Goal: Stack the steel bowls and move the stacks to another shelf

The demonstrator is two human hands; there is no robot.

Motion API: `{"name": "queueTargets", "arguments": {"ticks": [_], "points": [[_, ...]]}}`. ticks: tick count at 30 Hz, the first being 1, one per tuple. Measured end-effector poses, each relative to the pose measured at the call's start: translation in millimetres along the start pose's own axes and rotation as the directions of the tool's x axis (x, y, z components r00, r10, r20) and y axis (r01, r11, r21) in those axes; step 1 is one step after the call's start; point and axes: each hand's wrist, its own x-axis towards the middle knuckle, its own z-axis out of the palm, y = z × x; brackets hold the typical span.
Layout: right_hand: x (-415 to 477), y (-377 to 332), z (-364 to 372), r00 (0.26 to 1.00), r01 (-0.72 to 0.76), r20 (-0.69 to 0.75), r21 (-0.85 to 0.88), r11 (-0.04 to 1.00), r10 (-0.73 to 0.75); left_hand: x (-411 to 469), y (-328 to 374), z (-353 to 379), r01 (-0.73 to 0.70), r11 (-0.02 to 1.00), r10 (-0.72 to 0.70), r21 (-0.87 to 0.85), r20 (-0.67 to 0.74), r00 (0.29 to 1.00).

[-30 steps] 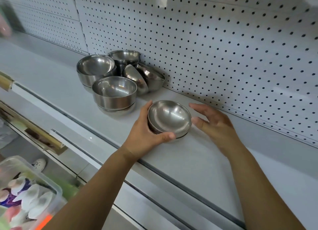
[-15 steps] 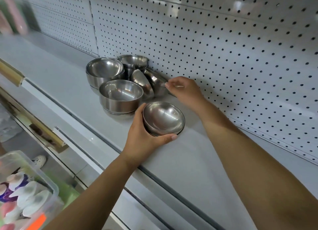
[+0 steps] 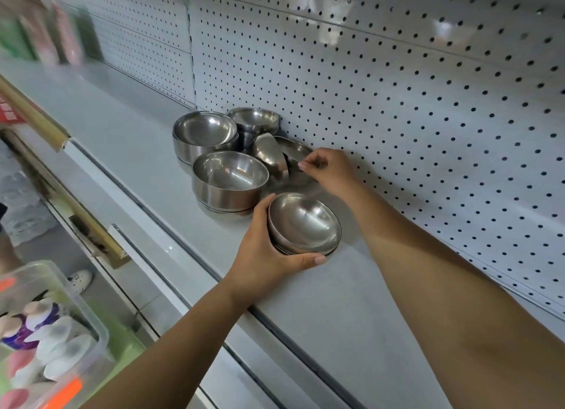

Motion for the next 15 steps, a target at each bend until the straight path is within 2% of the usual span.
{"name": "queueTargets", "arguments": {"ticks": [7, 11, 15], "points": [[7, 1, 1, 0.993, -0.003, -0.116, 0.037, 0.999, 0.007, 1, 0, -1, -0.001, 1.000, 0.001, -0.013, 0.001, 1.000], [-3, -4, -6, 0.976, -0.012, -0.212, 0.201, 0.979, 0.056, 1, 0, 0, 0.009, 0.999, -0.009, -0.032, -0.011, 1.000], [-21, -16, -21, 0.960, 0.071, -0.278, 0.295, 0.953, 0.015, 2, 1, -1, 0.020, 0.998, -0.021, -0.062, -0.017, 1.000]]}}
